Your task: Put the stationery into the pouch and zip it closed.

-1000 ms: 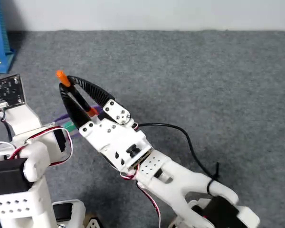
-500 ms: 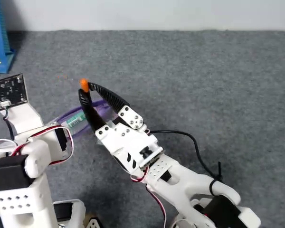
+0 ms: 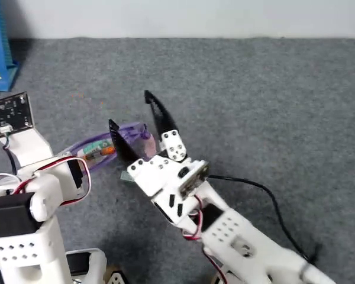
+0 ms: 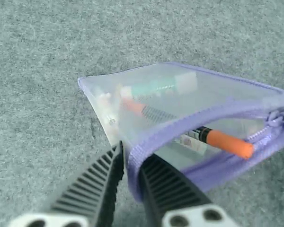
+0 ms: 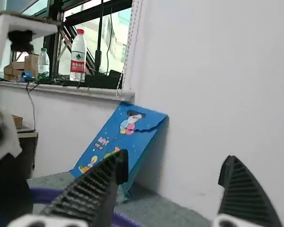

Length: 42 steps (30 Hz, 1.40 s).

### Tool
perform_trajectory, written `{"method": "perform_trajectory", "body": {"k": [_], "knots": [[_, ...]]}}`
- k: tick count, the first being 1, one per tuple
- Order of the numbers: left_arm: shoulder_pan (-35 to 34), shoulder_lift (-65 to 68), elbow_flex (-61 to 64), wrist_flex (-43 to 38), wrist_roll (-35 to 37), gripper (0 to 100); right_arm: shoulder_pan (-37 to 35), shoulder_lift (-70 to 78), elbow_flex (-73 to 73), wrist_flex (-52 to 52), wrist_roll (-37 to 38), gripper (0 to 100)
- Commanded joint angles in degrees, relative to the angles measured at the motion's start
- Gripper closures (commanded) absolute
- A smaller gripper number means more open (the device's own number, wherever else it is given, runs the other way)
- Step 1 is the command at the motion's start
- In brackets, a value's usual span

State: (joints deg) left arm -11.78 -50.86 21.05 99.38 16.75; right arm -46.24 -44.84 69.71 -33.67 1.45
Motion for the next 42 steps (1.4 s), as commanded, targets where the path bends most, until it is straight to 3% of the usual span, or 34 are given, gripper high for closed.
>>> {"method": "perform_trajectory", "body": {"k": [1, 4, 7, 11, 14, 19, 24, 30, 36, 42], "knots": [[-0.4, 0.7, -1.2, 0.6, -0.6, 99, 1.7, -16.8, -5.0, 26.3, -7.3, 68.2], [-0.4, 0.5, -1.5, 0.6, -0.6, 99, 3.0, -25.4, -10.4, 47.3, -12.3, 68.2], [-0.4, 0.4, -2.8, 0.6, 0.9, 99, 3.8, -28.1, -13.5, 61.1, -14.9, 68.2], [0.0, 0.5, -7.6, 0.9, 5.7, 99, 4.4, -27.6, -13.2, 70.4, -16.4, 69.8], [0.0, 0.7, -11.4, 0.8, 8.6, 99, 5.0, -24.5, -12.4, 74.1, -16.5, 77.0], [-0.5, 0.5, -15.1, 0.9, 9.8, 99, 4.8, -14.0, -11.8, 74.1, -16.3, 85.9], [-4.1, 0.8, -8.0, -1.1, 11.0, 99, 5.1, -3.6, -12.1, 71.6, -15.9, 81.1], [-4.2, 0.4, -4.5, -3.0, 11.0, 99, 2.9, 4.8, -12.1, 66.8, -12.2, 67.5], [-4.1, 0.5, -6.1, -2.7, 11.0, 99, -1.7, 14.2, -13.0, 60.2, -10.0, 69.3], [-4.2, 0.4, -5.9, -2.6, 11.0, 99, -1.5, 28.5, -21.7, 59.8, -9.7, 70.0]]}}
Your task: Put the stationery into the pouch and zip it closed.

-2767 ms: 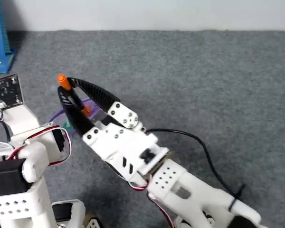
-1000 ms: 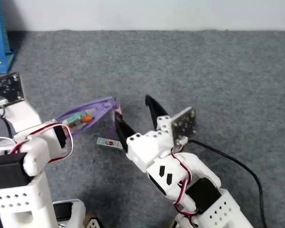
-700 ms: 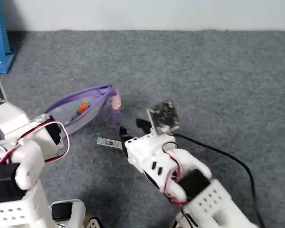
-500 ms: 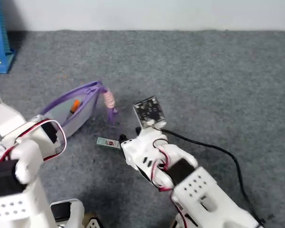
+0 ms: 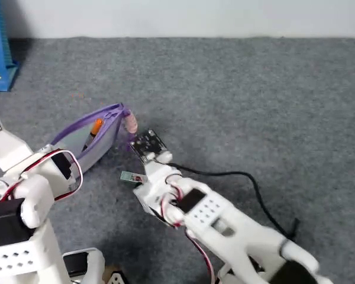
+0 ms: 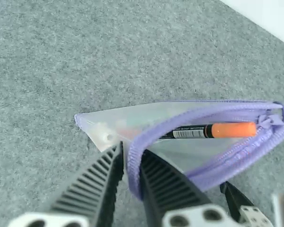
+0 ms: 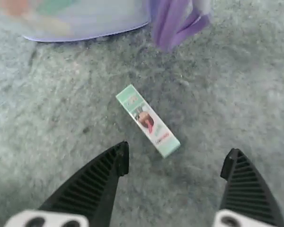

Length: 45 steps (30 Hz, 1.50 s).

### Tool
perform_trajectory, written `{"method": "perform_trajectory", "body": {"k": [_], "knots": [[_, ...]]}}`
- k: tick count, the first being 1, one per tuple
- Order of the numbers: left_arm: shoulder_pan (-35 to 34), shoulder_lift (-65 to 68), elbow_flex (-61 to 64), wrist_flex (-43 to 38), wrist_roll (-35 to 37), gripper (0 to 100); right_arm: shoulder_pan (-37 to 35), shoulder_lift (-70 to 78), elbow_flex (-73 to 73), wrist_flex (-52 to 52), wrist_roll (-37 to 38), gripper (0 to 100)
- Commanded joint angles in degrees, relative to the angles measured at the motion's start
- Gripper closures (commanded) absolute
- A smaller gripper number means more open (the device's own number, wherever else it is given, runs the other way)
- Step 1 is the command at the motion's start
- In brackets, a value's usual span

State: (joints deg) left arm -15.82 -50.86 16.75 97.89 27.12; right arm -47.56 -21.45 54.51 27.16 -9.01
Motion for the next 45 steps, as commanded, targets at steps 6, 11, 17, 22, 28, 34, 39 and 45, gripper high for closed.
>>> {"method": "perform_trajectory", "body": {"k": [6, 11, 17, 22, 28, 34, 39, 45], "knots": [[-0.2, 0.4, -1.6, -1.1, 0.6, 99, -0.2, 18.3, -14.4, -1.0, 1.2, 70.1], [-0.2, 0.4, -1.6, -1.1, 0.6, 99, -0.2, 25.3, -17.3, -1.0, 4.6, 76.7], [-0.2, 0.4, -1.6, -0.4, 0.6, 99, 1.7, 26.5, -20.9, -1.1, 4.5, 93.1], [-0.2, 0.4, -1.6, -0.4, 0.6, 99, 2.6, 26.9, -21.9, -1.1, 4.6, 85.0], [-0.2, 0.4, -1.6, -0.4, 0.6, 99, 2.2, 26.9, -21.9, -1.1, 4.6, 75.2], [-0.2, 0.4, -1.5, -0.4, 0.6, 99, 2.2, 26.9, -21.7, -1.0, 4.6, 85.3], [-0.2, 0.4, -1.5, -0.1, 0.6, 99, 2.1, 26.9, -21.7, -1.1, 8.4, 94.9], [-0.2, 0.4, -1.5, 0.4, 0.6, 99, 2.5, 26.2, -19.3, -0.9, 9.1, 98.8]]}}
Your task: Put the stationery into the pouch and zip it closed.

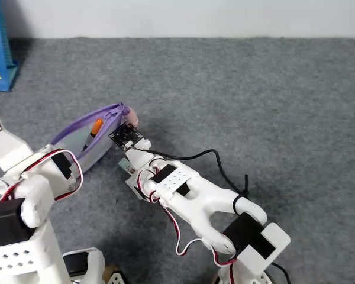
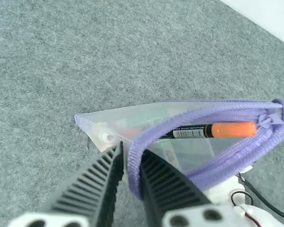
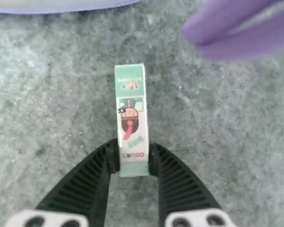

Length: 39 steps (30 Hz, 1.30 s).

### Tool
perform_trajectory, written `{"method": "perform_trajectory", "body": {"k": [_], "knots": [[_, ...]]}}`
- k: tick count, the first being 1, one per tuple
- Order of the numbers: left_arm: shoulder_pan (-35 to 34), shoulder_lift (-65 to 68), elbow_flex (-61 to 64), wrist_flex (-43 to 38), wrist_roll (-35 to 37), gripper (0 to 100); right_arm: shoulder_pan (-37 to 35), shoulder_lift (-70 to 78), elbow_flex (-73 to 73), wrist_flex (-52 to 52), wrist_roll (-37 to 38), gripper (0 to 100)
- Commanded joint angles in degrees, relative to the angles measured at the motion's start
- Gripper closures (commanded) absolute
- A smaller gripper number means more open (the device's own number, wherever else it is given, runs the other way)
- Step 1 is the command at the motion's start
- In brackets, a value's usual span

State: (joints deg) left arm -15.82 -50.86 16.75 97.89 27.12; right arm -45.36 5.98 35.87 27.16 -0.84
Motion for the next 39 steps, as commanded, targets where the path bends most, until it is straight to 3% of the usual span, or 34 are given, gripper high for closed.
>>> {"method": "perform_trajectory", "body": {"k": [1, 6, 15, 19, 24, 30, 39], "knots": [[-0.2, 0.4, -1.5, 0.4, 0.6, 99, 0.5, -1.2, 0.0, -0.9, 0.9, 98.9], [-0.2, 0.4, -1.5, 0.4, 0.6, 99, 2.2, -4.0, 2.6, 2.5, 0.9, 99.0], [-0.2, 0.4, -1.5, 0.4, 0.5, 99, 8.5, -20.0, 2.6, 28.3, 0.9, 99.0], [-0.2, 0.4, -1.5, 0.4, 0.5, 99, 10.2, -24.7, 3.1, 34.9, 3.6, 99.0], [0.1, 0.4, -1.5, 0.5, 0.5, 99, 9.1, -26.2, 4.7, 34.0, 5.3, 96.7], [-0.2, 0.4, -1.5, 0.5, 0.5, 99, 6.1, -26.2, 4.8, 33.3, 4.9, 74.4], [-0.2, 0.4, 0.2, 0.1, 0.5, 99, 4.4, -20.6, 4.8, 24.5, 4.8, 73.6]]}}
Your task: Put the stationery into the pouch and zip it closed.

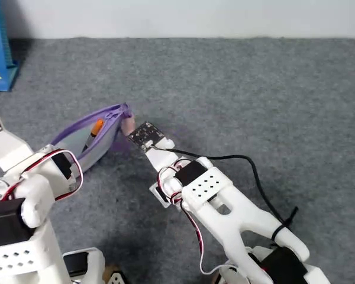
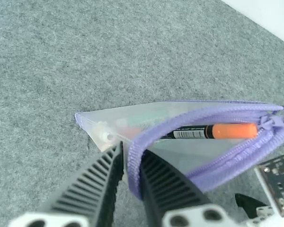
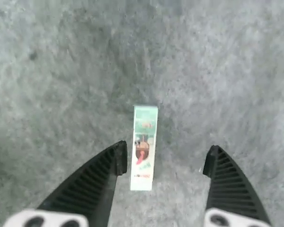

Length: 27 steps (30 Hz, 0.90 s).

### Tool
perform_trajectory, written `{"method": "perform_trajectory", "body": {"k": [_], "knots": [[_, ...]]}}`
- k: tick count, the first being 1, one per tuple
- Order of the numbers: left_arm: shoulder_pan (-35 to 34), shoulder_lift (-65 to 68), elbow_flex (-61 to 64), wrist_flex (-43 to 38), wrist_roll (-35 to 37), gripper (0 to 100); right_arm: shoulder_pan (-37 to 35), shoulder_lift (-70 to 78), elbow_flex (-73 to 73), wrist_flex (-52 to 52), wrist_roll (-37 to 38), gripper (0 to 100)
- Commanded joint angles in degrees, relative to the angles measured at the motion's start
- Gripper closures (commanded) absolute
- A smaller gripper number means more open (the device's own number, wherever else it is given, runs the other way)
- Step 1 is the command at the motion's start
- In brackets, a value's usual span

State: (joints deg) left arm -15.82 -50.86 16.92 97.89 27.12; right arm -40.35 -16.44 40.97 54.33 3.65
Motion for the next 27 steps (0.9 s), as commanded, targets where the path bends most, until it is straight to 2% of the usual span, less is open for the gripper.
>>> {"method": "perform_trajectory", "body": {"k": [1, 7, 13, 14, 27], "knots": [[-0.1, 0.4, 0.0, 0.1, 0.5, 99, -0.6, 3.7, -0.3, -3.5, 0.4, 73.6], [0.0, 0.4, 0.0, 0.1, 0.5, 99, -0.6, 13.8, -0.4, -7.8, 0.4, 74.6], [0.0, 0.4, 0.0, 0.1, 0.5, 99, -0.3, 14.9, -0.4, -9.1, 0.4, 98.6], [0.0, 0.4, 0.0, 0.1, 0.5, 99, -0.3, 14.0, -0.3, -8.8, 0.4, 99.6], [0.2, 0.4, 0.1, 0.4, 0.5, 99, -0.6, -13.3, -0.2, 9.6, -2.3, 99.1]]}}
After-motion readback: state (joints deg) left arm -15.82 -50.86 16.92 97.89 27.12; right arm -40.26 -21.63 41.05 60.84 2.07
